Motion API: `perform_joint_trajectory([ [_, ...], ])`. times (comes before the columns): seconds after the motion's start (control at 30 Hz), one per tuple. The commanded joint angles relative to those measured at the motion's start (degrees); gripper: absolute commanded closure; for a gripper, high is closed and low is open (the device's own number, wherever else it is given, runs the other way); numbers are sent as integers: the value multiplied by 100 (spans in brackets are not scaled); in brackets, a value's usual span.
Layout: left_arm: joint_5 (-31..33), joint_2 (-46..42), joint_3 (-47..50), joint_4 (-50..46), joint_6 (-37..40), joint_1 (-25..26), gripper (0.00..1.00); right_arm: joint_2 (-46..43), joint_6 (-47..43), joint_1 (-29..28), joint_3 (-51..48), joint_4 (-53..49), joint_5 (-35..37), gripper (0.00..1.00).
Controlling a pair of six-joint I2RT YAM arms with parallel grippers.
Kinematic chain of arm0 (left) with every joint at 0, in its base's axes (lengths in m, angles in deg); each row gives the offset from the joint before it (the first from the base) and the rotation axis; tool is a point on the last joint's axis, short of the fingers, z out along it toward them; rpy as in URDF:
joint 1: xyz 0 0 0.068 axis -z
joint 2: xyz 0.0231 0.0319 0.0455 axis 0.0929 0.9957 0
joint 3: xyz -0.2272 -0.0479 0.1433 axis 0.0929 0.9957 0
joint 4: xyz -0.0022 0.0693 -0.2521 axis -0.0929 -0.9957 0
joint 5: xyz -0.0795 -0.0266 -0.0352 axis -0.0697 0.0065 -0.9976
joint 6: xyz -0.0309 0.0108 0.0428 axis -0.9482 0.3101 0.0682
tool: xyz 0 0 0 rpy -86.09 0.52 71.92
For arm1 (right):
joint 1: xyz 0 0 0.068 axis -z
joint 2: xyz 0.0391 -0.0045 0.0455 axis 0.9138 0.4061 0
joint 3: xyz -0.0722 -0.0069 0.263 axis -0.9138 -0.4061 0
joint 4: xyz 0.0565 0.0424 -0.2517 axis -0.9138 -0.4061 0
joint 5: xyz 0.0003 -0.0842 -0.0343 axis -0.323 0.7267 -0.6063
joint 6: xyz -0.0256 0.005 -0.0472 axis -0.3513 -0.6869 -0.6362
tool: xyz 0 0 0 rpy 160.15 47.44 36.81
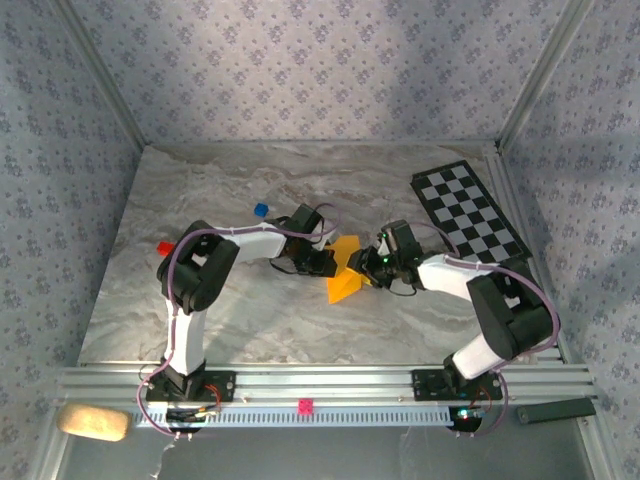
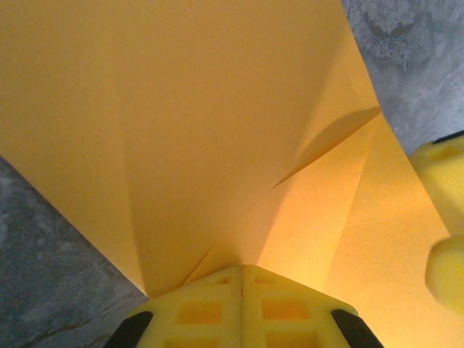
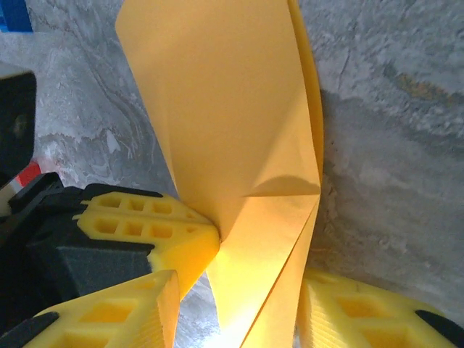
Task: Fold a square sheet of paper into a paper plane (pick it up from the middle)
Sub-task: Turn over the paper at the center of the table.
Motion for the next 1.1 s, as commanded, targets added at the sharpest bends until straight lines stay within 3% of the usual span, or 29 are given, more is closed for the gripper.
perform_joint_trajectory([
  [0.0,164,75,94,-172,8,62,95,167,-93,66,48,140,-194,55],
  [1.07,177,30,115,-98,-75,19,97,843,191,510,-374,1555,-553,79],
])
